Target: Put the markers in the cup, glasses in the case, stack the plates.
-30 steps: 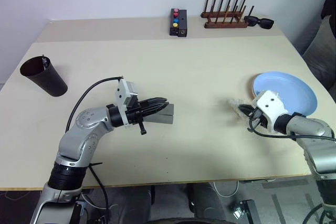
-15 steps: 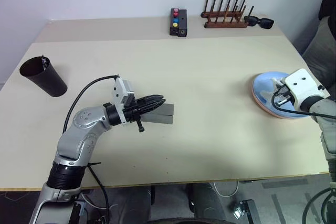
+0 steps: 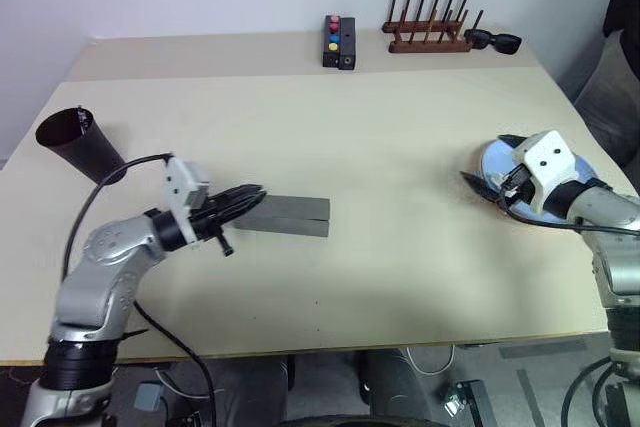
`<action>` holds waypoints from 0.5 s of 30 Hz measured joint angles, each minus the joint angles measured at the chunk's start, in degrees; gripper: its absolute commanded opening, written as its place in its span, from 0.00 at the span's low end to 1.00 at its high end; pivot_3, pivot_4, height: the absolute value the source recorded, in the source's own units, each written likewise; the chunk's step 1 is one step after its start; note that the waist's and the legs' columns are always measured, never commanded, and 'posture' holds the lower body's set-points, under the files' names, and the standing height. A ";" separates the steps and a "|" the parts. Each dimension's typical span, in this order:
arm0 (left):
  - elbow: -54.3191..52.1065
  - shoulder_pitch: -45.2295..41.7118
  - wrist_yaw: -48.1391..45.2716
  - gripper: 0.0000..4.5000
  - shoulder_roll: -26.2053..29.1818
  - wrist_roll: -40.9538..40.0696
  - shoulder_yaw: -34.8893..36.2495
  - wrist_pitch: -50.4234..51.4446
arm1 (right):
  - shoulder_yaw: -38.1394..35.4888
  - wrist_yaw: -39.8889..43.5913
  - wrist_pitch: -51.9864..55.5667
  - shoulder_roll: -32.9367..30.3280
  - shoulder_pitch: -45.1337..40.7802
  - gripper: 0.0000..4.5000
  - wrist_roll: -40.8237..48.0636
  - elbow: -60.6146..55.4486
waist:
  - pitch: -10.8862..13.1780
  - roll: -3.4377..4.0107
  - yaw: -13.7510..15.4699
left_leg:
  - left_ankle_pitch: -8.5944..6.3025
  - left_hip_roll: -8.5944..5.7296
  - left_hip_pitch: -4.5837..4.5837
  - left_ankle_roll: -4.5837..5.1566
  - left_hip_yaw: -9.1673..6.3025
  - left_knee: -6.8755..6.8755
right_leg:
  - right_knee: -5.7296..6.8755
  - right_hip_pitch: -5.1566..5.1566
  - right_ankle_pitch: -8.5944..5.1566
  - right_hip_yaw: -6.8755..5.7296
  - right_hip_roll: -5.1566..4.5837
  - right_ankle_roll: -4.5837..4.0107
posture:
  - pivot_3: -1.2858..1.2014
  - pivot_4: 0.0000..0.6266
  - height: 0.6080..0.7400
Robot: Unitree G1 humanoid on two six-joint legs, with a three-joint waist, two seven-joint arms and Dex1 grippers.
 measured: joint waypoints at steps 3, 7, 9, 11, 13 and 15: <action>-1.15 6.63 1.64 0.10 0.83 0.09 5.52 -0.82 | -0.01 4.86 2.00 -0.08 1.85 0.99 4.75 -2.34 | 0.00 0.00 -0.05 | -0.01 0.00 0.01 0.01 0.00 -0.02 | -0.02 -0.01 0.00 0.00 -0.02 -0.01 | 0.52 0.24 0.95; -2.70 12.72 4.24 0.10 0.54 0.12 10.55 -1.90 | -0.03 8.38 3.21 -0.38 2.36 0.99 7.33 -2.18 | 0.00 0.00 0.03 | -0.02 0.02 0.01 0.00 0.00 0.01 | -0.02 -0.01 -0.01 0.00 -0.02 -0.02 | 0.52 0.24 0.95; -2.77 14.67 5.28 0.10 0.33 0.20 12.39 -2.66 | -0.21 9.34 3.23 -0.41 2.33 0.99 7.87 -1.74 | 0.00 0.00 0.02 | -0.02 0.02 0.01 -0.01 0.01 0.00 | -0.02 -0.02 -0.02 0.00 -0.02 -0.03 | 0.52 0.24 0.95; -2.76 15.93 6.30 0.10 -0.23 0.47 13.42 -3.59 | -0.53 10.23 3.11 -0.44 2.12 0.99 8.16 -0.31 | 0.00 0.00 0.07 | -0.02 0.01 0.00 -0.01 0.01 0.00 | -0.03 -0.01 -0.02 -0.01 -0.03 -0.04 | 0.52 0.24 0.95; -2.62 17.15 6.64 0.10 -0.40 0.84 13.82 -4.41 | -0.60 10.75 2.61 -0.43 1.94 0.99 8.11 1.58 | 0.00 0.00 0.02 | -0.02 0.01 0.00 -0.01 0.02 -0.01 | -0.04 -0.02 -0.01 0.00 -0.03 -0.04 | 0.52 0.24 0.95; -2.59 17.55 7.03 0.10 -0.52 1.30 13.84 -5.24 | -0.59 11.12 1.53 -0.36 1.51 0.99 7.91 3.77 | 0.00 0.00 0.04 | -0.02 0.01 0.00 -0.01 0.02 -0.01 | -0.04 -0.03 -0.02 -0.01 -0.02 -0.04 | 0.52 0.24 0.95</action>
